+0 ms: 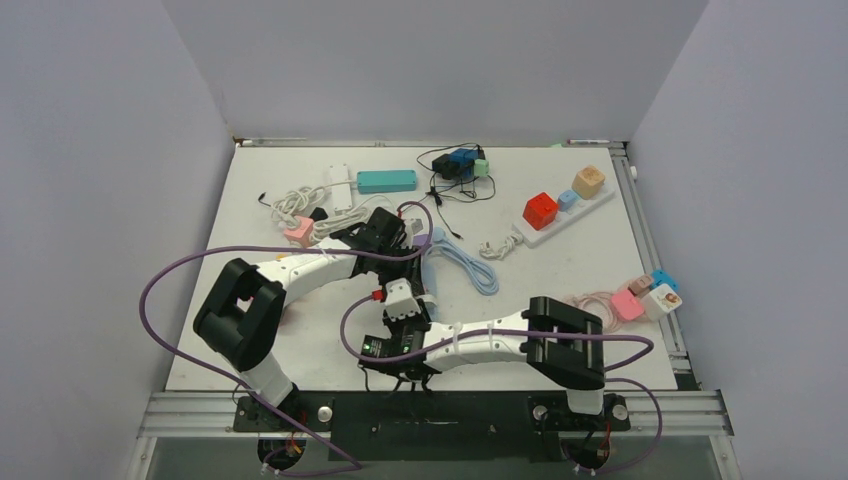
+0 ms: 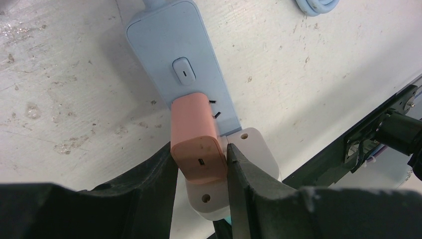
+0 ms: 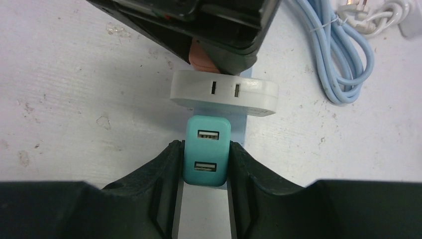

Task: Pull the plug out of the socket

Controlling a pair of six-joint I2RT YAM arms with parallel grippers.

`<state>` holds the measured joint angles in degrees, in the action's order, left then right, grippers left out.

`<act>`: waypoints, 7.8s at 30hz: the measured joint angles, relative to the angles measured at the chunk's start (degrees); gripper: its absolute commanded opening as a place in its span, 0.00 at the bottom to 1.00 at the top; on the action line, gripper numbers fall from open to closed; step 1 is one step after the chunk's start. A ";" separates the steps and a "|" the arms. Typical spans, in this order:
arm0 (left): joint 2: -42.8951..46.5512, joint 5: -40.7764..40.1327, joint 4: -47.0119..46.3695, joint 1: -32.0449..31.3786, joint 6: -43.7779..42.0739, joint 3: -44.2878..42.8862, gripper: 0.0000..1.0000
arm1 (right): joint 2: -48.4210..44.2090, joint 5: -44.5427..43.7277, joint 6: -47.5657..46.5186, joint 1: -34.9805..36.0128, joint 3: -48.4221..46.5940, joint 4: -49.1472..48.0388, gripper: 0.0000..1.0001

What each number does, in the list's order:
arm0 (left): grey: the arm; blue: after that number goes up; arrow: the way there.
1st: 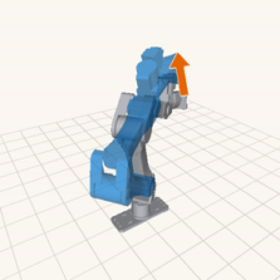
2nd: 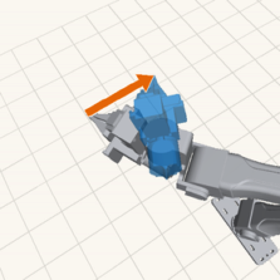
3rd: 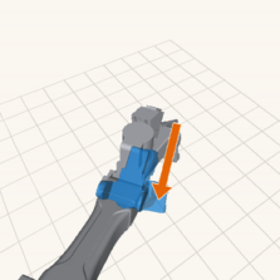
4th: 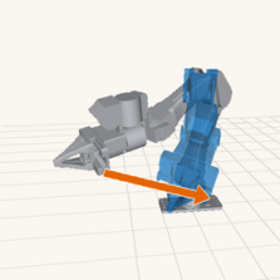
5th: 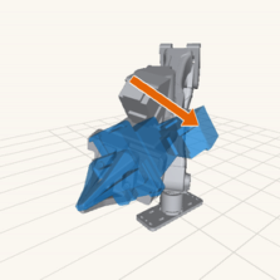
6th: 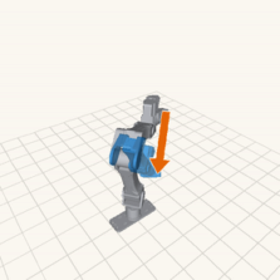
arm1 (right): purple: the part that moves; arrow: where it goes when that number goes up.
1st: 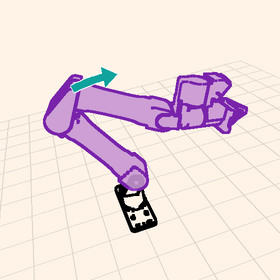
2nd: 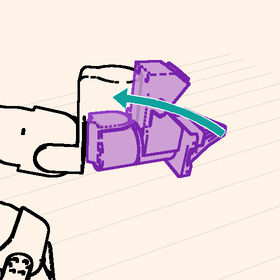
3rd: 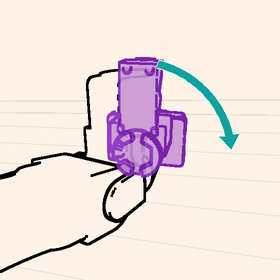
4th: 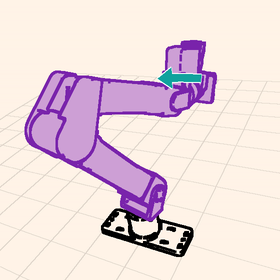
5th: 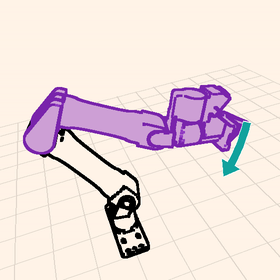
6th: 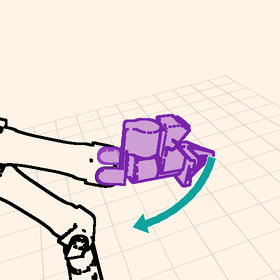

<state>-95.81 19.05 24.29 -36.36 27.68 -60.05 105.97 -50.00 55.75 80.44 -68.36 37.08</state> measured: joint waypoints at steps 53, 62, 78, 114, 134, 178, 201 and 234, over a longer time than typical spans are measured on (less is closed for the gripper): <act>-0.11 0.48 0.92 0.39 -0.39 -0.24 0.00 | 2.21 -1.70 -0.66 0.98 -2.14 1.64 0.05; -0.11 0.46 0.96 0.42 -0.52 -0.24 0.00 | 2.14 -1.73 -0.90 0.92 -2.05 1.44 0.05; -0.11 -0.39 -0.46 0.39 0.61 -1.09 0.00 | -10.95 10.88 -2.67 -6.60 8.76 -10.38 0.05; 1.07 -1.57 3.39 1.49 -1.49 -1.09 0.00 | 4.59 -1.97 -4.57 1.05 -8.46 3.08 0.05; 2.82 1.07 5.55 1.68 0.81 -2.71 0.00 | -9.75 0.92 -8.17 0.92 -0.81 -1.97 0.05; 2.91 -9.53 4.79 2.01 -3.15 -2.03 0.00 | -4.09 5.57 -22.56 -2.84 1.62 -18.12 0.05; 3.08 -6.14 6.84 1.77 -1.90 -2.80 0.00 | -8.76 2.43 -32.26 1.86 6.86 -22.91 0.05; 2.16 -1.46 9.55 3.74 -1.07 -4.09 0.00 | -15.65 1.77 -26.80 3.10 13.31 -27.04 0.05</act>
<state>-93.65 17.58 33.85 -32.62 26.61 -64.14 90.32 -48.23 28.95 83.55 -55.05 10.04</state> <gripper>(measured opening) 0.329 0.324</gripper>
